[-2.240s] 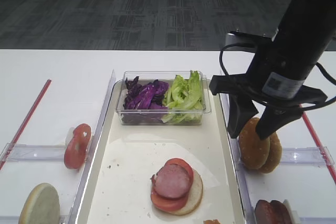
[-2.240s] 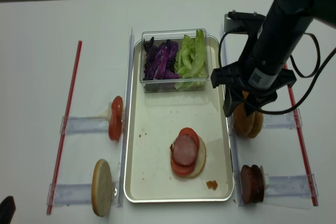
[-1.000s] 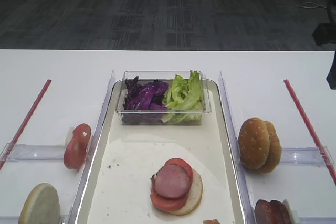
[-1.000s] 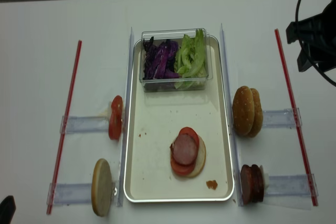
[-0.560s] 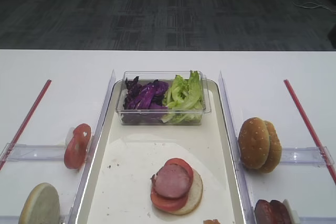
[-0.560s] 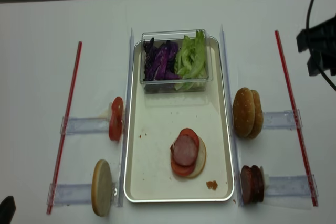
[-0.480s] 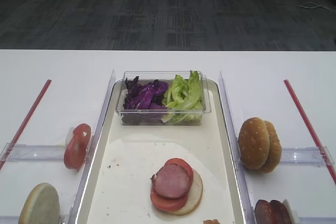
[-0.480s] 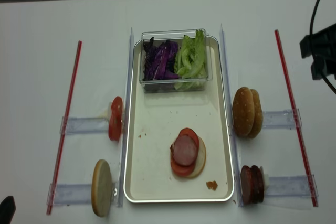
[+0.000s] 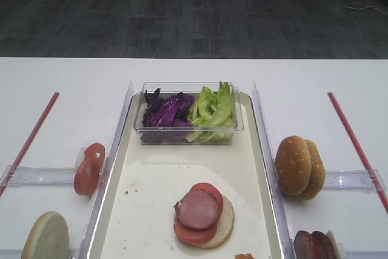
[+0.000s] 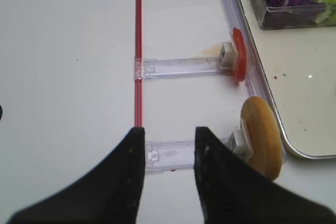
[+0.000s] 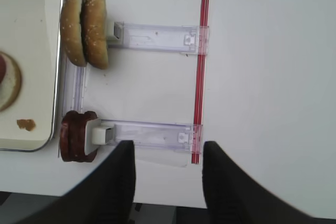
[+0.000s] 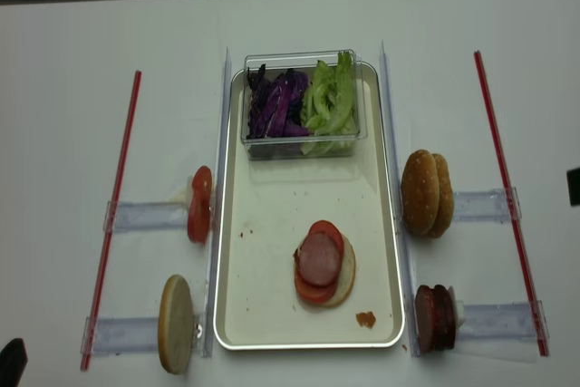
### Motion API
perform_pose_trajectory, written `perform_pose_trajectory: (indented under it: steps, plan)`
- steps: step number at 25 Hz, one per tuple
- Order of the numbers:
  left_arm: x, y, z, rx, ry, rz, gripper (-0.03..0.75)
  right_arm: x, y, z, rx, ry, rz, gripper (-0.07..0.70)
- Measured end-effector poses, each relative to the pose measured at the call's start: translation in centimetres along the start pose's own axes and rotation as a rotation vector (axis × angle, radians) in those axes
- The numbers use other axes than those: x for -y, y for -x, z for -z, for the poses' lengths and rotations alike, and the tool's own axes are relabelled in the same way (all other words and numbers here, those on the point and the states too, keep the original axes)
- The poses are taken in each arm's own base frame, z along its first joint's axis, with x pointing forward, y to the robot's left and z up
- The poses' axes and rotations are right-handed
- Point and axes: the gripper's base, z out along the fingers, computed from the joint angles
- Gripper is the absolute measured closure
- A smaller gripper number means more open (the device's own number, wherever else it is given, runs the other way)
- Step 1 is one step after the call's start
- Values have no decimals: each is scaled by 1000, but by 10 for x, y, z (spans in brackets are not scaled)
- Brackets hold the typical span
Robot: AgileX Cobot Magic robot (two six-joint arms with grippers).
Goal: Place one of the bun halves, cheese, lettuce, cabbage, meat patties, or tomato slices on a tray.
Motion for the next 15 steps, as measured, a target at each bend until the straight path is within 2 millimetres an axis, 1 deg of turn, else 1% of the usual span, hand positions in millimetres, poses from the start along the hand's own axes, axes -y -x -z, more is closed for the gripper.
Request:
perform_pose_trajectory:
  steps: [5, 8, 13, 15]
  plan:
    - [0, 0, 0, 0, 0, 0, 491, -1, -38, 9, 74, 2, 24, 302]
    - [0, 0, 0, 0, 0, 0, 491, -3, -55, 12, 117, 20, 25, 302]
    - [0, 0, 0, 0, 0, 0, 491, -4, -77, 20, 209, 20, 38, 302]
    - [0, 0, 0, 0, 0, 0, 491, -3, -86, 21, 237, 6, 43, 302]
